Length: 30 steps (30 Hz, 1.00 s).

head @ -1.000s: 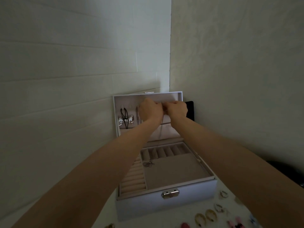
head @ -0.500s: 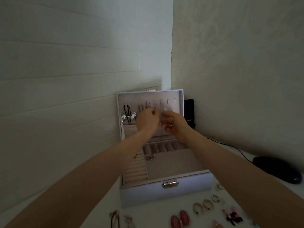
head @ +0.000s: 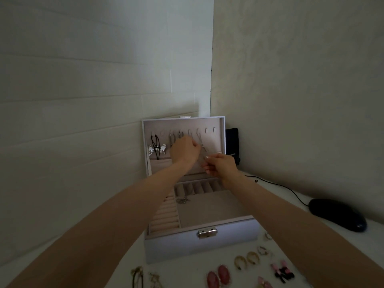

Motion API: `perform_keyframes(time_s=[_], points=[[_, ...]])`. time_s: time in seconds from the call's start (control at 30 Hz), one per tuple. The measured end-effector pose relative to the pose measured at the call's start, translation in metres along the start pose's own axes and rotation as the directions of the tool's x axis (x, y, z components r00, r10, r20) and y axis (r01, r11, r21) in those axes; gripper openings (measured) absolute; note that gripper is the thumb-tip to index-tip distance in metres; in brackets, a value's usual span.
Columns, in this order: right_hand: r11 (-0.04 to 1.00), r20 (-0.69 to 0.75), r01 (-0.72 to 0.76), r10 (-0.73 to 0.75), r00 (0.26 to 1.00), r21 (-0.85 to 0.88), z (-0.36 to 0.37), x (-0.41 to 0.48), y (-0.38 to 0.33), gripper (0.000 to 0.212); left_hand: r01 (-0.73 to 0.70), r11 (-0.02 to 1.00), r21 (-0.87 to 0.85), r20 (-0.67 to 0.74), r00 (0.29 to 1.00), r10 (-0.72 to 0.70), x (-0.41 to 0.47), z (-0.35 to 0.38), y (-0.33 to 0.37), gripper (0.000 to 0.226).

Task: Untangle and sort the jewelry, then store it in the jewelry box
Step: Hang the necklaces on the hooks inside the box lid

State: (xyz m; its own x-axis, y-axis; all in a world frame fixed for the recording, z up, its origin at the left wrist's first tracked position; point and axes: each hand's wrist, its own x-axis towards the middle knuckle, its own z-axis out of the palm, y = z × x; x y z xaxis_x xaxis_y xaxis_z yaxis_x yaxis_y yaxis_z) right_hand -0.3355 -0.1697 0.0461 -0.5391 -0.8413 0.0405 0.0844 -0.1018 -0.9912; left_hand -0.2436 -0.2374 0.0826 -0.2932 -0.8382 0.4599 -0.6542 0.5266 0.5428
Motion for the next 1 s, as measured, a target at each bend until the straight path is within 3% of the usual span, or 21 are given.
perform_keyframes(time_s=[0.17, 0.33, 0.5, 0.6, 0.7, 0.8, 0.9, 1.0], points=[[0.999, 0.013, 0.014, -0.013, 1.000, -0.039, 0.000, 0.002, 0.001, 0.007, 0.011, 1.000, -0.027, -0.060, 0.998, -0.013, 0.003, 0.001, 0.002, 0.022], [0.935, 0.031, 0.136, -0.133, 0.991, -0.329, -0.003, 0.003, 0.005, 0.015, 0.016, 0.997, -0.080, -0.089, 0.996, -0.023, 0.002, 0.006, -0.004, 0.018], [0.658, 0.147, 0.313, -0.295, 0.944, -0.685, -0.006, 0.004, 0.006, 0.025, -0.003, 0.991, -0.132, -0.082, 0.997, -0.008, 0.003, 0.011, -0.013, 0.015], [0.454, 0.246, 0.380, -0.327, 0.912, -0.806, -0.005, 0.002, 0.010, 0.017, -0.045, 0.992, -0.118, -0.123, 0.992, 0.031, -0.003, 0.008, -0.016, 0.015], [0.370, 0.282, 0.398, -0.330, 0.901, -0.839, -0.006, 0.001, 0.011, 0.013, -0.305, 0.952, 0.010, -0.234, 0.925, 0.299, -0.016, 0.006, -0.022, 0.013], [0.400, 0.282, 0.420, -0.361, 0.889, -0.814, -0.010, -0.003, 0.011, 0.013, -0.601, 0.792, 0.111, -0.084, 0.788, 0.610, -0.023, 0.013, -0.034, 0.018], [0.507, 0.276, 0.429, -0.351, 0.895, -0.748, -0.017, -0.009, 0.009, 0.012, -0.633, 0.762, 0.139, 0.062, 0.773, 0.631, -0.019, 0.023, -0.042, 0.037], [0.660, 0.301, 0.400, -0.265, 0.916, -0.635, -0.027, -0.017, 0.004, 0.009, -0.637, 0.748, 0.186, 0.019, 0.764, 0.646, -0.019, 0.026, -0.046, 0.039]])
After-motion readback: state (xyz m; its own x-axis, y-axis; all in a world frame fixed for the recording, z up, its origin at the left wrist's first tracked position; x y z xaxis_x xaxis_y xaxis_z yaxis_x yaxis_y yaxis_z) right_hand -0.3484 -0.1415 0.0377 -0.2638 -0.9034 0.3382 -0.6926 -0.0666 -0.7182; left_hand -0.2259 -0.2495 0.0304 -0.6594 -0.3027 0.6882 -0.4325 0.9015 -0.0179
